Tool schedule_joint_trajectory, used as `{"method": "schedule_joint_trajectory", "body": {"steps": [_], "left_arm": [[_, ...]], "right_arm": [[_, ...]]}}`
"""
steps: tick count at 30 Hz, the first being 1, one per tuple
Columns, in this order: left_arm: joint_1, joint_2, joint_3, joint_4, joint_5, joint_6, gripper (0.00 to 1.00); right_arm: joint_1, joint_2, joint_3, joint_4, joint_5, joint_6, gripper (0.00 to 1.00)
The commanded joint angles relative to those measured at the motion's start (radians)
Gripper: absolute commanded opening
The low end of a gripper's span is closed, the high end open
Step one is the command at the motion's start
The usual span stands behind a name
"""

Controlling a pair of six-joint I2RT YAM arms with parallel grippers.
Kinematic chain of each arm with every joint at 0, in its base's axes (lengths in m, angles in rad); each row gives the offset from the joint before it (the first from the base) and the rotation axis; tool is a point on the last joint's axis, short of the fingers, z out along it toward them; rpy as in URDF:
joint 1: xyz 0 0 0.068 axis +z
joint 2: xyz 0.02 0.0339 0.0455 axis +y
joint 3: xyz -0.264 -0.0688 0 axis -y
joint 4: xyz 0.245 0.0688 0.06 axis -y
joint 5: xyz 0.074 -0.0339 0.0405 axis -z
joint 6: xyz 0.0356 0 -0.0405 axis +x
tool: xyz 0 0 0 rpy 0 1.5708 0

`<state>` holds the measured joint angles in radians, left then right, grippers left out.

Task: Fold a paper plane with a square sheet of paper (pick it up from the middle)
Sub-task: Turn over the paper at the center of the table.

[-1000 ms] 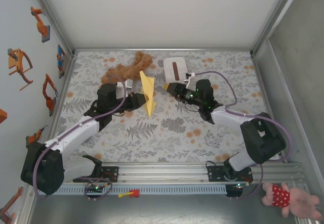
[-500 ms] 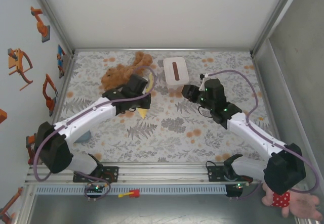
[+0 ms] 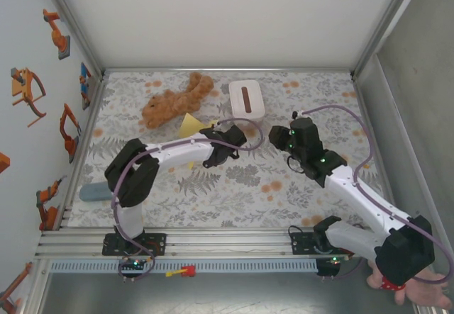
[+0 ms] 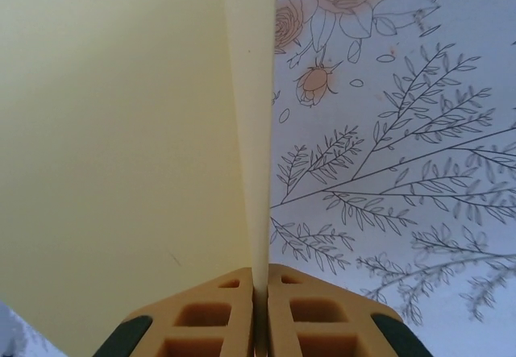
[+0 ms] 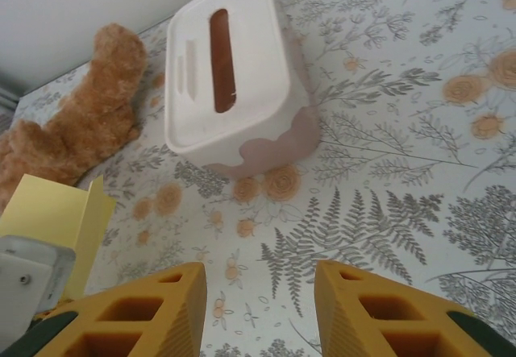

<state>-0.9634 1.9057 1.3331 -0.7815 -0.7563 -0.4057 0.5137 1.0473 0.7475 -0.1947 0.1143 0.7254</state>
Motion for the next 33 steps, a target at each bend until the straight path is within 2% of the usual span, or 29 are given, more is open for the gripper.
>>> {"method": "schedule_joint_trajectory", "body": {"steps": [1, 10, 20, 27, 33], "left_arm": [[-0.016, 0.055, 0.043, -0.038, -0.115, -0.015, 0.10], [-0.050, 0.198, 0.086, 0.002, -0.096, -0.052, 0.12], [-0.073, 0.244, 0.097, 0.047, 0.026, -0.098, 0.20], [-0.088, 0.179, 0.103, 0.048, 0.109, -0.133, 0.29], [-0.108, 0.073, 0.090, 0.076, 0.286, -0.198, 0.37]], "right_arm": [[-0.009, -0.027, -0.023, -0.035, 0.061, 0.012, 0.39], [-0.020, 0.003, -0.008, -0.051, 0.052, 0.008, 0.39], [-0.023, 0.012, -0.013, -0.053, 0.055, 0.019, 0.39], [-0.024, 0.012, -0.005, -0.062, 0.062, 0.026, 0.39], [-0.024, 0.031, 0.006, -0.072, 0.073, 0.042, 0.39]]}}
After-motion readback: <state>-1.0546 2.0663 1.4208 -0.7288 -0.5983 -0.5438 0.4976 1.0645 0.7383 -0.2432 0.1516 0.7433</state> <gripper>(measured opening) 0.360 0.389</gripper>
